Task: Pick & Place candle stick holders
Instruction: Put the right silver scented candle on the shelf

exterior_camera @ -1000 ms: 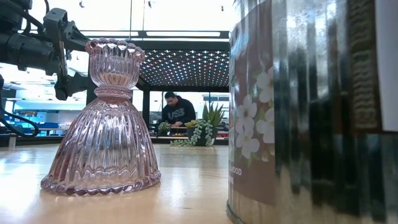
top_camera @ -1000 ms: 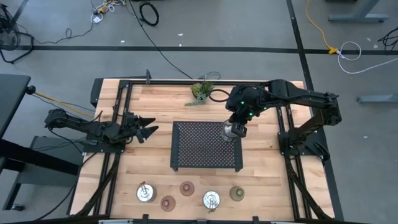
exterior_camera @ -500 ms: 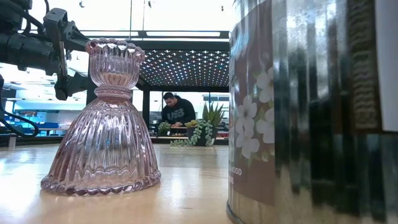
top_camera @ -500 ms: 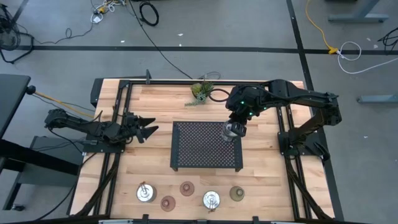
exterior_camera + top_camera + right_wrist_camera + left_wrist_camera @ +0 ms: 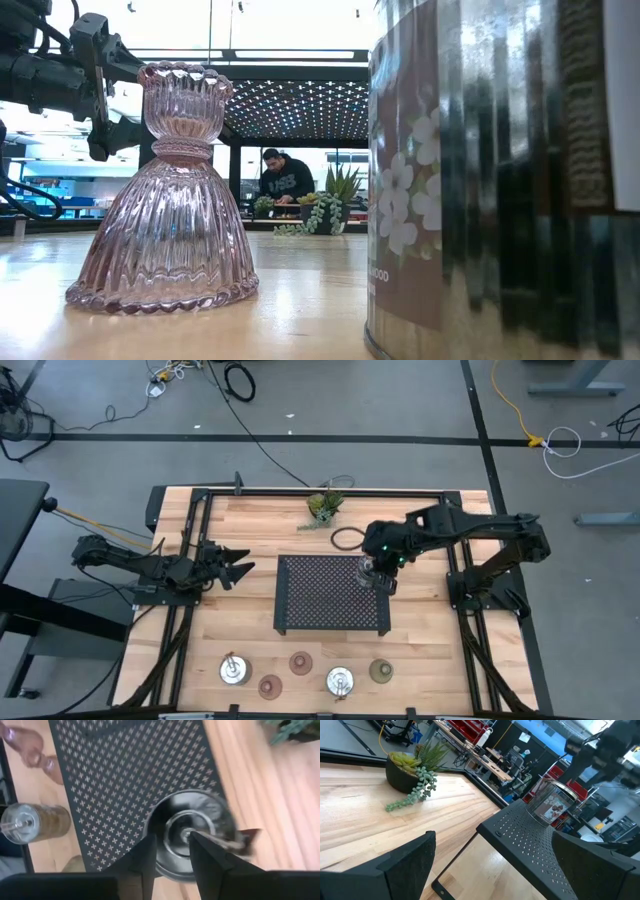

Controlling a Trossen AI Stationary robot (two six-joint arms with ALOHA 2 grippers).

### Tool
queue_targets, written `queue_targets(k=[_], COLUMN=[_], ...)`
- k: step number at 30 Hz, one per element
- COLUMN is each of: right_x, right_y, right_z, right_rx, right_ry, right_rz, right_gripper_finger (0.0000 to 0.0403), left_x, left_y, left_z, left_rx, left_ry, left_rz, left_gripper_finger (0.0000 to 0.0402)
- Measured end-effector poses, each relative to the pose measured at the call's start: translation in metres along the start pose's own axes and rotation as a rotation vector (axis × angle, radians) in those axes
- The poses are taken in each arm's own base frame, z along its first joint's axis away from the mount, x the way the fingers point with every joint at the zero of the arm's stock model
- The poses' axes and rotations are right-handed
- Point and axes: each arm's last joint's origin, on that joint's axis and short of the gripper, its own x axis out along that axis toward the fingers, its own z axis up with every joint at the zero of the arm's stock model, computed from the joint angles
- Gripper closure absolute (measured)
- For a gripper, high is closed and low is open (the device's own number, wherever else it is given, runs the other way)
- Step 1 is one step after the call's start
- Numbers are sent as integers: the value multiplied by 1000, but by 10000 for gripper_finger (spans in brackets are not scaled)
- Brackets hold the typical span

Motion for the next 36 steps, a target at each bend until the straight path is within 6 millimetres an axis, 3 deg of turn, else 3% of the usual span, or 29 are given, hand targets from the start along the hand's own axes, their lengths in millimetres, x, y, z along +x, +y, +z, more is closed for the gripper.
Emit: queue_targets(k=[3, 26, 36], right_x=[8, 7, 33], right_y=[1, -4, -1], right_z=[0, 6, 16], right_rx=[0, 10, -18], right_ry=[8, -64, 0], right_rz=[21, -17, -46], right_gripper_finger=[284, 284, 284], left_x=[0, 0, 0], left_y=[0, 0, 0], left_z=[0, 0, 0], left_rx=[0, 1, 1], left_ry=[0, 0, 0], left_rz=[0, 0, 0], left_gripper_finger=[3, 3, 3])
